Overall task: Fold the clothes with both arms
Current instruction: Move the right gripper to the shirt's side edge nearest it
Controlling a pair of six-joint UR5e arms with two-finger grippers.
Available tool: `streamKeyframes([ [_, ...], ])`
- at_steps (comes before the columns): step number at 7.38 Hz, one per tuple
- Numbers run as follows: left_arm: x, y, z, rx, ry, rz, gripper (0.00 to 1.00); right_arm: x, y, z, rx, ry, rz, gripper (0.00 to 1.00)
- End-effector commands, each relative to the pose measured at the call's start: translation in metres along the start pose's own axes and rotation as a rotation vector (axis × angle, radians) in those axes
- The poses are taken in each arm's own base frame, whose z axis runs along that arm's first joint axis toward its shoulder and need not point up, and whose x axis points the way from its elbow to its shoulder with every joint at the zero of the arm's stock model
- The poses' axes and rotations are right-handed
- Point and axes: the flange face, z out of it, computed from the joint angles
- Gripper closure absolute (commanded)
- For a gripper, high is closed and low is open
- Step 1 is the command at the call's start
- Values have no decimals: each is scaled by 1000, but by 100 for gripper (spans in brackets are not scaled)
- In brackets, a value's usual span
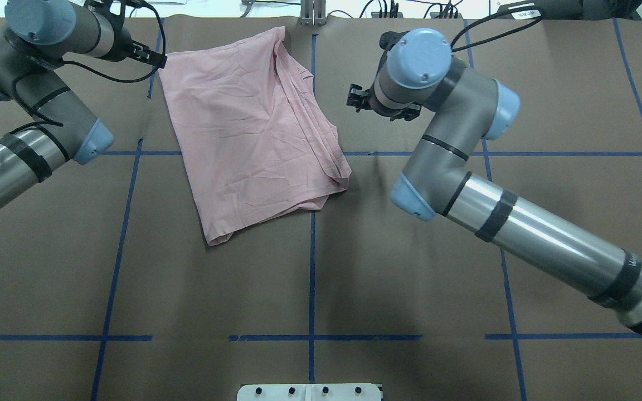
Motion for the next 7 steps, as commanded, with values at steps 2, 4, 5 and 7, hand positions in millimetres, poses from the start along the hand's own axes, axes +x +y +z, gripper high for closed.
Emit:
streamKeyframes([
  [2, -4, 10, 1, -2, 2, -13, 0, -63, 29, 33, 15, 5, 52, 41],
  [4, -1, 9, 1, -1, 5, -29, 0, -60, 43, 50, 20, 40, 33, 41],
  [5, -1, 11, 2, -3, 6, -29, 0, -59, 47, 53, 17, 48, 23, 41],
  [7, 0, 10, 2, -2, 6, -28, 0, -58, 56, 57, 7, 61, 9, 41],
])
